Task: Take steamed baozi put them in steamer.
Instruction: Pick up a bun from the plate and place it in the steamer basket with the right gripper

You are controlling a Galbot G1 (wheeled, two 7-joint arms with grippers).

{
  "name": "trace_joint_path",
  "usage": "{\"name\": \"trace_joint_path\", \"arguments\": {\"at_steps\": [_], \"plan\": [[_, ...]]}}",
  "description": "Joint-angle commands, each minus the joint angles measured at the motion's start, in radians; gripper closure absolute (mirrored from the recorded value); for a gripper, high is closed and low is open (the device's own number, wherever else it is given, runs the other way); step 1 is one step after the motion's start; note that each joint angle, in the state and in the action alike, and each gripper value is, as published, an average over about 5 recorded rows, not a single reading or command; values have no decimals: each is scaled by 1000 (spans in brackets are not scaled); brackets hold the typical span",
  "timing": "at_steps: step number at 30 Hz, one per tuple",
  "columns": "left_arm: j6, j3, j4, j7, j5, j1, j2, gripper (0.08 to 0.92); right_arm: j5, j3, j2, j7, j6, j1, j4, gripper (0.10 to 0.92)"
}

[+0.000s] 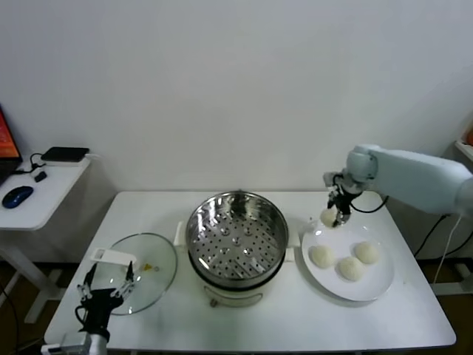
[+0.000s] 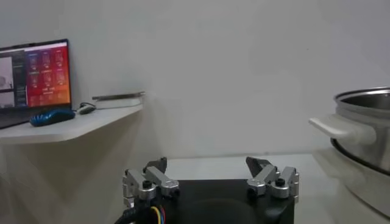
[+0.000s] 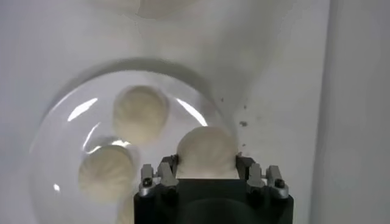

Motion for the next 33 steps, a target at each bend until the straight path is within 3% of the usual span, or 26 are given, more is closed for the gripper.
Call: {"name": "trace_joint_path", "arguments": {"at_steps": [1,6,11,19,33], "plan": [[-3,9,-7,-2,12,2,-9,177,52,-89,22,-17,137,347,319,388],[-4,15,-11,-5,16,5,-12,177,9,-18,101,3,232,402,488,386],[-8,16,-6,-13,19,5,-16,177,-23,39,231,9,287,370,507,389],[-11,15,-17,-17,18,10,-23,177,-199,27,420,-4,390,186,261,389],[-8,11,6,-28,20,3,-29,177,-385,74,564,12,535,-84,-130,389]]}}
